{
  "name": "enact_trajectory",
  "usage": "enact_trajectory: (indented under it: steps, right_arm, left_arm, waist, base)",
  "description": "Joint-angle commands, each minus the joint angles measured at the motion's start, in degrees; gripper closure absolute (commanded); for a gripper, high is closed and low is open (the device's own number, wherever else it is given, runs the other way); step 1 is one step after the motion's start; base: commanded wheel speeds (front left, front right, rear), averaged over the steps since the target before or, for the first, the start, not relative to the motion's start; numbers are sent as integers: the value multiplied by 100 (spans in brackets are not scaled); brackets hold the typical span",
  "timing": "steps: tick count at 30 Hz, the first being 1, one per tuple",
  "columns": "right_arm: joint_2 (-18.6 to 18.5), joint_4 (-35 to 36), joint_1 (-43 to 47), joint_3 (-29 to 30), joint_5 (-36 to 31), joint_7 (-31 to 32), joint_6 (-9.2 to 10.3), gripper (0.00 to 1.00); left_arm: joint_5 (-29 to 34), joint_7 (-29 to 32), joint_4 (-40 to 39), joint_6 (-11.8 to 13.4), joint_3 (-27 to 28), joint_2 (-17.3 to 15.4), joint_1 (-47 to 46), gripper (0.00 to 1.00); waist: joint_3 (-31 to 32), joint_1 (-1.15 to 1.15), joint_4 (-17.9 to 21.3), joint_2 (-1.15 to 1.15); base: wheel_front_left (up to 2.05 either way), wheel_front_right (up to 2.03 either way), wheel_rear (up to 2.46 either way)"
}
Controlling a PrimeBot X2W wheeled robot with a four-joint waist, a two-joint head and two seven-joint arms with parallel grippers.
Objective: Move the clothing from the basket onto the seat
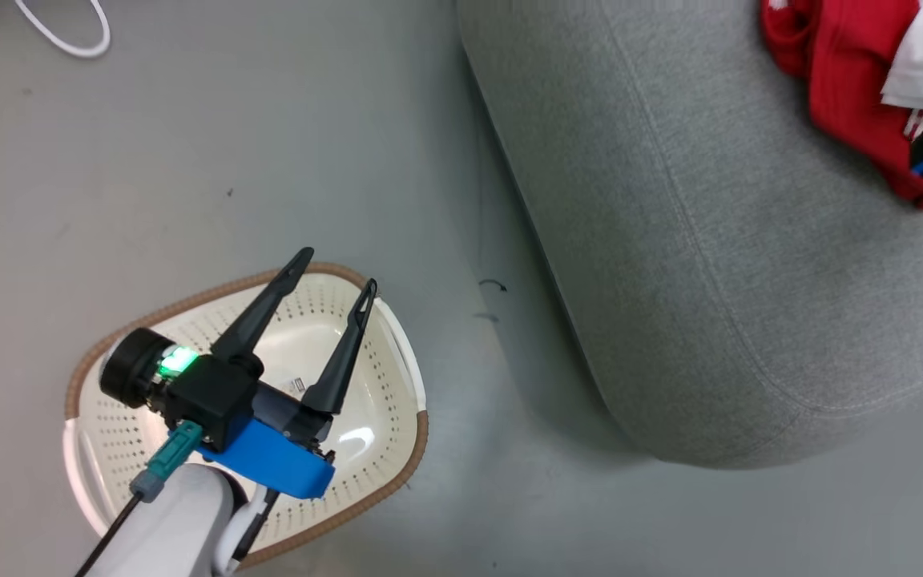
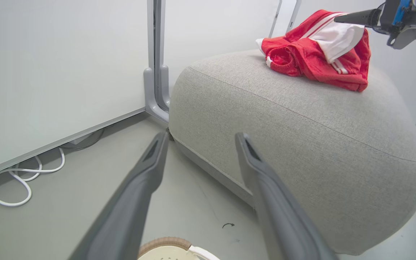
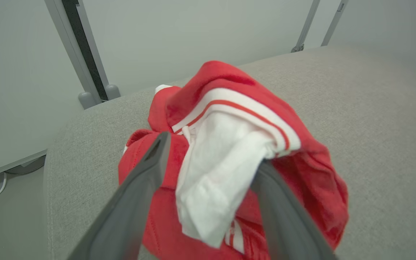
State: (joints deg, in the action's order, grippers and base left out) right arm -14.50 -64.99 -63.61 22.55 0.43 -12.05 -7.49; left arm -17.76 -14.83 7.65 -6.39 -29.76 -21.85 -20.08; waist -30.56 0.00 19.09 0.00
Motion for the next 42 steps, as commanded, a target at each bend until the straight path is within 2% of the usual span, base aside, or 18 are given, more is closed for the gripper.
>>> enact_trajectory:
  steps: [1, 7, 13, 20, 28, 36, 42]
  right_arm:
    - [-5, -37, 125, -33, -27, -46, -2, 0]
    - [-49, -60, 719, -263, -210, -226, -1, 0]
    - [278, 280, 1393, -586, -372, -309, -1, 0]
    - [690, 1735, 2475, -1151, -176, -316, -2, 0]
    - [864, 3264, 3802, -1739, 69, -316, -2, 0]
    - [1024, 4324, 4833, -2047, 357, 36, -2, 0]
    - [1118, 4807, 5411, -2154, 419, 276, -2, 0]
  left_arm:
    - [-47, -36, 48, -13, 15, 52, 56, 0]
    - [-134, -41, 224, -33, 200, 360, 304, 0]
    - [-153, -43, 298, -64, 554, 594, 723, 0]
    - [-114, -44, 415, -77, 922, 889, 1155, 0]
    - [-57, -45, 589, -112, 1190, 1132, 1391, 0]
    - [-31, -45, 752, -119, 1577, 1285, 1592, 0]
    - [18, -45, 850, -122, 1860, 1353, 1773, 0]
  waist:
    - [256, 0, -50, 0]
    - [805, 0, -148, 0]
    - [1380, 0, -222, 0]
    - [1961, 0, -339, 0]
    - [2365, 0, -692, 0]
    - [2627, 0, -1156, 0]
    - [2777, 0, -1508, 0]
  base:
    - [0, 0, 0]
    - [0, 0, 0]
    - [0, 0, 0]
    - [0, 0, 0]
    - [0, 0, 0]
    - [0, 0, 0]
    - [0, 0, 0]
